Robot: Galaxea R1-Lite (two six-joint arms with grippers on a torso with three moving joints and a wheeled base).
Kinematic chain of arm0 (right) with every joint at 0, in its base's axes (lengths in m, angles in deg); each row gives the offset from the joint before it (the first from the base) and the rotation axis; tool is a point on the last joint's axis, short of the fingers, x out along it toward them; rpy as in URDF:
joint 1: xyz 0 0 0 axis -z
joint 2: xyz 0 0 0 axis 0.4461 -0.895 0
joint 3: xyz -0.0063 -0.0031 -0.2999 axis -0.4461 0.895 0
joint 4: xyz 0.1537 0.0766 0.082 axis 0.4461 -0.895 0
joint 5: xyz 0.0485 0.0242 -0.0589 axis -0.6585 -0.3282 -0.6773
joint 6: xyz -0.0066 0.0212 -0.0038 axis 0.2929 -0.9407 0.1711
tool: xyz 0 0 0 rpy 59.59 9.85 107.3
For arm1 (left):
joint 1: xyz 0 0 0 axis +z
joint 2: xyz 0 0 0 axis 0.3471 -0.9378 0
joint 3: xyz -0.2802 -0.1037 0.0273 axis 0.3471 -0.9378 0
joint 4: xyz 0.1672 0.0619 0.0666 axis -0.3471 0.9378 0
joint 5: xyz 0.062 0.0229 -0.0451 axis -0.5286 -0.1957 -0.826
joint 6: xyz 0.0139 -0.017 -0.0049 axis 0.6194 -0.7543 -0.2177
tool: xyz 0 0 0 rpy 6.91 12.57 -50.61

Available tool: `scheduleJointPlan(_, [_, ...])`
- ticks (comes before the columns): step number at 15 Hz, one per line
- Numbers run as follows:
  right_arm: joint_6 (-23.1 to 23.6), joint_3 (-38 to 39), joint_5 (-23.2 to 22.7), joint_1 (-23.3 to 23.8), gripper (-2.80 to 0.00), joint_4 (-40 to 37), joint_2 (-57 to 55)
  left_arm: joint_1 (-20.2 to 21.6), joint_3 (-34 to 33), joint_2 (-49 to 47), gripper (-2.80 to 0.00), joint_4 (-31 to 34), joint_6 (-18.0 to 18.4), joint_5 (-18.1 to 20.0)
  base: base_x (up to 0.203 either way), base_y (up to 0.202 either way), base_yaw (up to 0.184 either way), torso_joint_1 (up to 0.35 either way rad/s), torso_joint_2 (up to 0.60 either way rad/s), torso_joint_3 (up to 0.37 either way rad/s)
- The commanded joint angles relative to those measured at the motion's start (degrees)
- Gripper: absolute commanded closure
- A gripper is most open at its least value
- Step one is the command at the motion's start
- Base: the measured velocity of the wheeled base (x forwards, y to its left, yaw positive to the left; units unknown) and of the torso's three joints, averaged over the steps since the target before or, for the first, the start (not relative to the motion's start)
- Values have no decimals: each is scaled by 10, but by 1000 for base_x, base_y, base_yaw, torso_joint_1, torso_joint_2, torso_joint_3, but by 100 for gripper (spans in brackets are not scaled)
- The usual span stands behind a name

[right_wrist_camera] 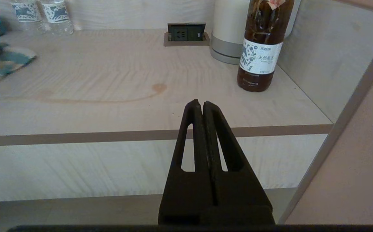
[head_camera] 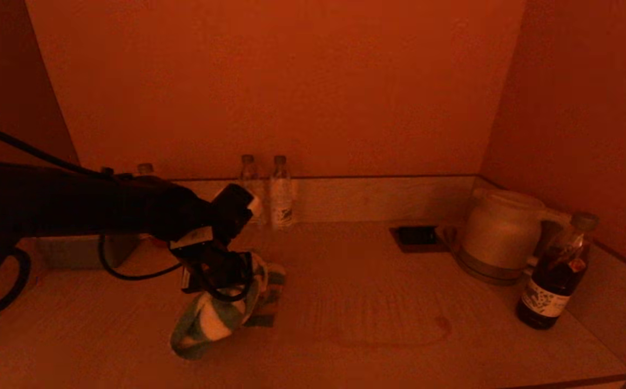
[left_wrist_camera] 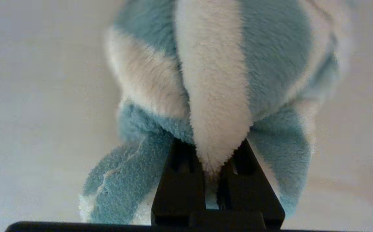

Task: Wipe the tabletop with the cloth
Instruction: Sweep the stains on the table

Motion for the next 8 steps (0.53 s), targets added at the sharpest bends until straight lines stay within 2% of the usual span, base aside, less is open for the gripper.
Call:
scheduleJointPlan(1, [0,0,0,0,0,0,-1,20,-21,20,0,3,-1,-2,0,0,0,0,0,0])
scheduleJointPlan(3, [0,0,0,0,0,0,-1,55,-46,32,0,3,1,-22,0,0,0,0,0,0])
scheduleJointPlan(6, [0,0,0,0,0,0,-1,75,-74,46,0,0,6,-59,0,0,0,0,0,0])
scheduleJointPlan(8, [0,0,0,0,0,0,-1,88,-99,63,0,-1,13,-62,0,0,0,0,0,0])
